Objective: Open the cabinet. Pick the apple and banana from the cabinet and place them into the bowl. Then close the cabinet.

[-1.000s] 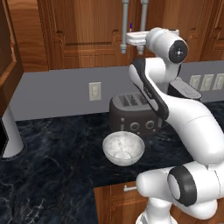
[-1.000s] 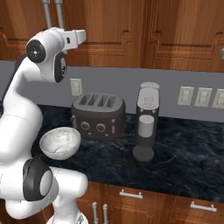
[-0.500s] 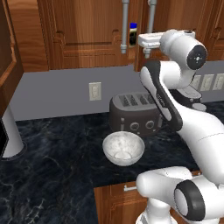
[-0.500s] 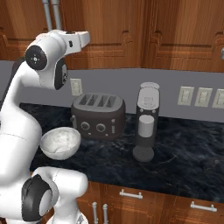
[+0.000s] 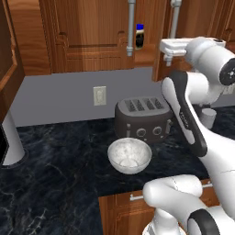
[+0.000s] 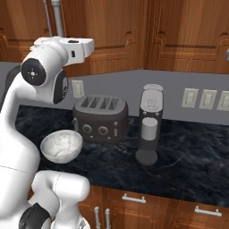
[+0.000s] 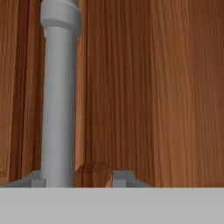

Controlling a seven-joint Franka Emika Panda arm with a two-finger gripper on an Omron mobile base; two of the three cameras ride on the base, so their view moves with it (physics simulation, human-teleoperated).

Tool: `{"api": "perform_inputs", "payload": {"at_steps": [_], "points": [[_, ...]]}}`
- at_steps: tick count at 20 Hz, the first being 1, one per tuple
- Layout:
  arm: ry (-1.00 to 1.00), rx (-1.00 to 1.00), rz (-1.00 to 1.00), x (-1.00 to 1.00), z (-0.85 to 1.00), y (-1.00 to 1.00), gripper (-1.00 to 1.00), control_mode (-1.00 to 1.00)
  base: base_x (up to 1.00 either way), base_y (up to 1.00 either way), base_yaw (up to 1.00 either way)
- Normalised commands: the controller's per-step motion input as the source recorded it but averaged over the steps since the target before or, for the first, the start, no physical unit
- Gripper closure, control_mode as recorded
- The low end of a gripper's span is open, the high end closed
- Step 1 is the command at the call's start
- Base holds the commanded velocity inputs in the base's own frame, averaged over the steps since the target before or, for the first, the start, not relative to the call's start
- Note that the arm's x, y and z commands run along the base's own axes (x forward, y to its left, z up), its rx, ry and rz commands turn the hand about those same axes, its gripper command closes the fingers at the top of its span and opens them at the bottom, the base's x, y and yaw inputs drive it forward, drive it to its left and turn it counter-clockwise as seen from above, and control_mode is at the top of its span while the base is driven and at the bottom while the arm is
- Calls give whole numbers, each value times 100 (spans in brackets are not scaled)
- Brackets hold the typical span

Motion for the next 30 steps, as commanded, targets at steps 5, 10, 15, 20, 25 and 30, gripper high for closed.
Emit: {"api": "perform_inputs", "payload": {"at_steps": [5,10,15,20,25,30], "points": [[0,10,0,-81,58,-100,100,-100,0,0,0],[0,8,0,-65,53,-100,100,-100,0,0,0],[0,2,0,-35,20,-70,100,-100,0,0,0],[0,0,0,-30,-22,0,-100,-100,0,0,0],[1,0,0,-75,-87,-3,-100,-100,0,0,0],[-18,1,-4,-85,-18,-12,-100,-100,0,0,0]]}}
